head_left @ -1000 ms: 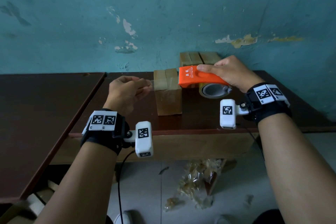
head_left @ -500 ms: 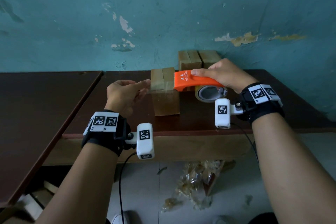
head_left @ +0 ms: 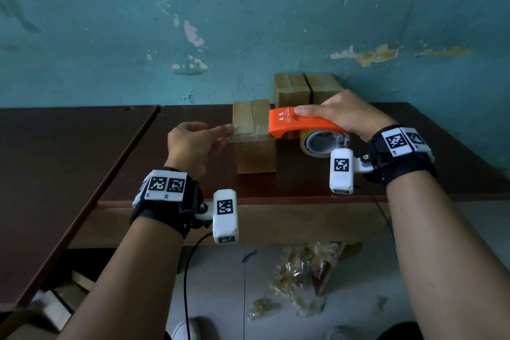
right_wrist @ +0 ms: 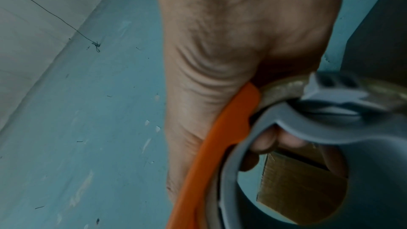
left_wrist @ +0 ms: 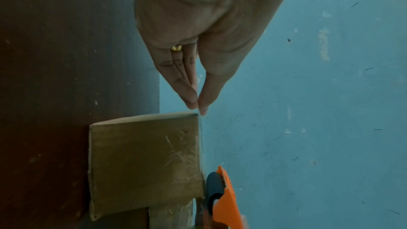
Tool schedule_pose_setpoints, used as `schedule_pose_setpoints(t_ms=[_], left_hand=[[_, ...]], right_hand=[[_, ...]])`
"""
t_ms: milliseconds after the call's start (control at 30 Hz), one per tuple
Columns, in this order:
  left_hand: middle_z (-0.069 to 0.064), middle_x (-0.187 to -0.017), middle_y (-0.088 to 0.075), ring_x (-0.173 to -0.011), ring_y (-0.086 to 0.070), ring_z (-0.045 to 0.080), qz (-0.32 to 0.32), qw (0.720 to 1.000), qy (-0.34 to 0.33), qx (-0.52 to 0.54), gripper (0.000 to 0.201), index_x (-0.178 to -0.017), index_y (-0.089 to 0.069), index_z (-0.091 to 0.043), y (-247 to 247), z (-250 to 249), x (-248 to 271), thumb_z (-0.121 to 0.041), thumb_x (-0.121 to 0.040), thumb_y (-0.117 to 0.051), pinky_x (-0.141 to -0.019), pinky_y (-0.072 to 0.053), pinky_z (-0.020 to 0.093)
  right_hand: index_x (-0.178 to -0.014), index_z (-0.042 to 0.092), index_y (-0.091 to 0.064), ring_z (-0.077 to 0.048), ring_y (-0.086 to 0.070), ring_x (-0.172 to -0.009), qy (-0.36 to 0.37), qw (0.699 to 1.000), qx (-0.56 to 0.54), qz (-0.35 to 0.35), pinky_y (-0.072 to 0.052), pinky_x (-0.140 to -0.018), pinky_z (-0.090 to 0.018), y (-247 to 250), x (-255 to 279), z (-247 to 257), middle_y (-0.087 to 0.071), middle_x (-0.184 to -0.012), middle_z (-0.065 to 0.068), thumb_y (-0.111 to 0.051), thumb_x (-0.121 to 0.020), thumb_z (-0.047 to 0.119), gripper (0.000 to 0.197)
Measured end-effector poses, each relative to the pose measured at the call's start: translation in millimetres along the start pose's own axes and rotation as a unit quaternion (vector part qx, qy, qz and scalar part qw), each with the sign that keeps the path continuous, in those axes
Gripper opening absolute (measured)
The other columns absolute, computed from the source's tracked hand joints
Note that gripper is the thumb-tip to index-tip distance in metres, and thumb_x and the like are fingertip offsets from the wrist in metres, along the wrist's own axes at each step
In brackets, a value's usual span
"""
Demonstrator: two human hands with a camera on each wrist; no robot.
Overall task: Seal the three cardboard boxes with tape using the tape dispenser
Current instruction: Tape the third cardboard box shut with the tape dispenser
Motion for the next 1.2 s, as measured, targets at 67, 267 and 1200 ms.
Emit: schedule_pose_setpoints(t_ms=[67,267,1200], left_hand=[[0.017,-0.105,-0.078,-0.083,-0.081,0.020,-0.001,1.000,0.002,-0.003,0.065,-0.122,-0.060,-0.007,0,1,0,-0.006,-0.069,-0.098,-0.074,-0.064,0.026],[0.017,-0.100,-0.079,-0.084,-0.082,0.022,-0.006,0.999,0.007,-0.039,0.069,-0.124,-0.058,-0.008,0,3,-1,-0.011,-0.069,-0.100,-0.070,-0.064,0.026],[0.016,-0.135,-0.056,-0.121,-0.061,0.033,-0.051,0.968,-0.041,-0.244,0.103,-0.119,-0.022,-0.021,-23,2,-6,-0.059,-0.060,-0.098,-0.101,-0.057,0.050]], right_hand=[[-0.079,0.002,-0.075,-0.023,-0.062,-0.057,-0.004,1.000,-0.004,0.005,-0.049,-0.061,-0.032,-1,-1,-3,-0.068,-0.065,-0.009,-0.077,-0.057,0.084,0.085],[-0.073,0.006,-0.072,-0.013,-0.057,-0.044,-0.014,1.000,-0.009,0.009,-0.046,-0.053,-0.027,-3,0,-5,-0.066,-0.061,-0.008,-0.079,-0.068,0.076,0.070],[-0.085,-0.003,-0.074,-0.017,-0.063,-0.053,0.003,0.996,-0.035,0.081,-0.049,-0.061,-0.026,-43,3,5,-0.069,-0.065,-0.011,-0.069,-0.086,0.071,0.074]])
Point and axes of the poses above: each hand's wrist, its own x-axis away from the middle knuckle, its own y-axis out of the back of the hand, z = x × y, the point moved 5 cm from there along -x, towards the middle knuckle
